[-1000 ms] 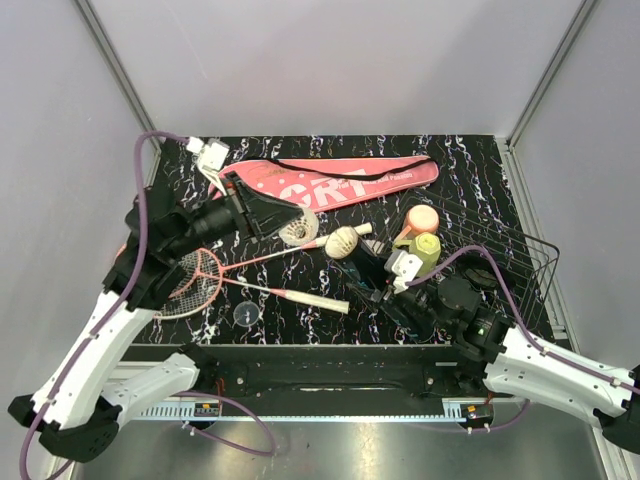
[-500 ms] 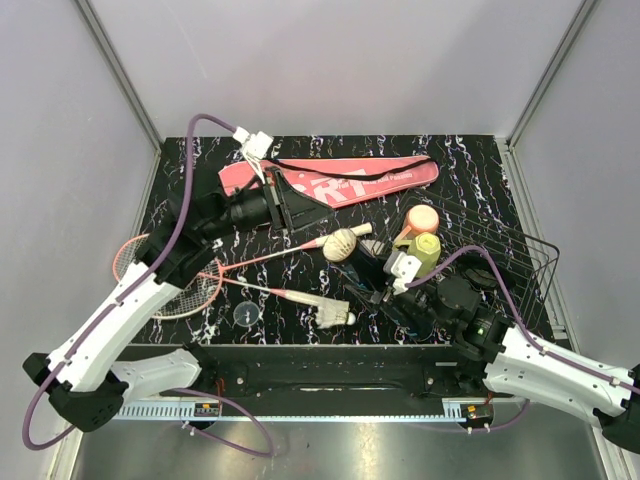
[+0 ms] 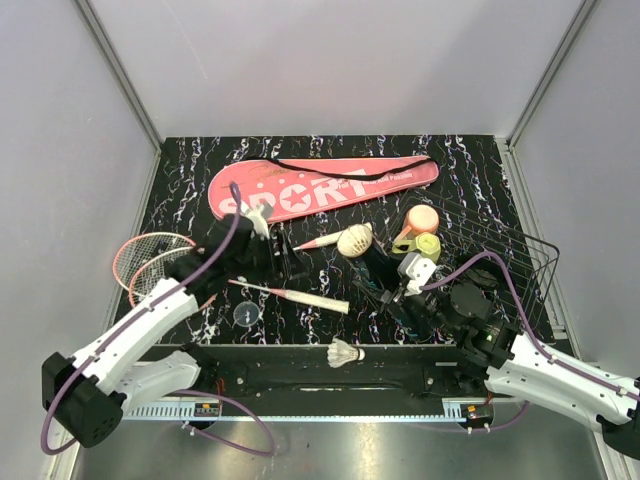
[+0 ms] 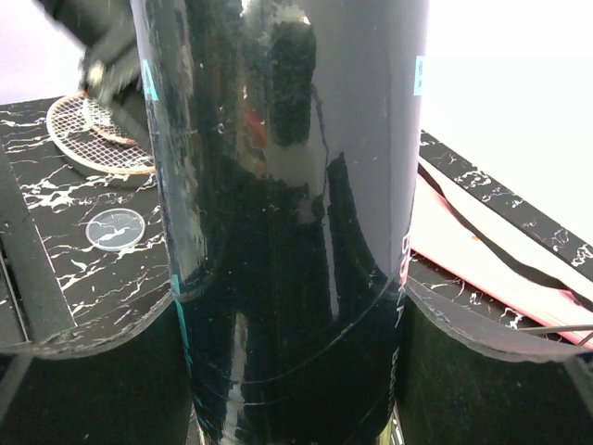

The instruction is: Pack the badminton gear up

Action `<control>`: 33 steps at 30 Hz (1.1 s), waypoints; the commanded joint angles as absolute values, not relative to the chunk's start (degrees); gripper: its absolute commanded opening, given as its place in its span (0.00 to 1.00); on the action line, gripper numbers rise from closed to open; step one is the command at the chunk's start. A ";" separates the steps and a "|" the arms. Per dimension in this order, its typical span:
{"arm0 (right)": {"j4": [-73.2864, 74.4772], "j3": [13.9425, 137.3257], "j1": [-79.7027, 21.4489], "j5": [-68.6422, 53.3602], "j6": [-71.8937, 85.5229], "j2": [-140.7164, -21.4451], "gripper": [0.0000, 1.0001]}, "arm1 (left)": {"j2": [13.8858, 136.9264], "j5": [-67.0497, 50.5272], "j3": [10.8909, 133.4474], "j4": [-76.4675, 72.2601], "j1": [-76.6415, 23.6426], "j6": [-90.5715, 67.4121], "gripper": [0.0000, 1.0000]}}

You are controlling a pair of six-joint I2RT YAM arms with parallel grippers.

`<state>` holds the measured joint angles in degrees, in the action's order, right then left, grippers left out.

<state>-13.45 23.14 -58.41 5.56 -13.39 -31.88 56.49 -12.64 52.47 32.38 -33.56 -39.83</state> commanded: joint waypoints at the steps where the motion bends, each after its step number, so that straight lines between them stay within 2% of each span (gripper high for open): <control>1: -13.09 21.89 -58.71 7.73 -11.07 -31.47 0.41 | 55.19 -27.23 40.11 13.67 -38.55 -42.71 0.69; 5: -13.10 21.80 -58.80 7.91 -11.07 -31.11 0.41 | 57.83 -21.21 36.13 12.48 -47.71 -43.41 0.71; 9: -12.66 21.62 -58.71 7.91 -10.64 -30.85 0.41 | 60.63 -17.94 33.58 10.81 -54.48 -46.23 0.66; 13: -13.01 21.45 -58.80 7.65 -10.55 -30.85 0.41 | 65.82 -14.85 34.80 10.11 -60.54 -48.34 0.75; 16: -12.92 21.62 -58.71 7.56 -10.46 -31.20 0.42 | 72.05 -16.43 37.78 9.58 -62.22 -47.90 0.73; 21: -12.22 21.80 -58.71 7.38 -10.28 -31.20 0.42 | 83.21 -22.84 40.69 8.88 -62.84 -48.25 0.59; 25: -11.95 21.45 -58.71 7.73 -9.93 -29.97 0.42 | 86.22 -23.29 44.46 9.83 -62.84 -45.98 0.48; 31: -10.28 21.88 -58.71 8.44 -10.11 -28.83 0.41 | 82.37 -14.42 44.05 16.96 -60.56 -45.88 0.13; 33: -10.46 21.62 -58.71 8.44 -10.11 -28.48 0.41 | 75.26 -11.61 41.67 17.40 -57.76 -46.75 0.06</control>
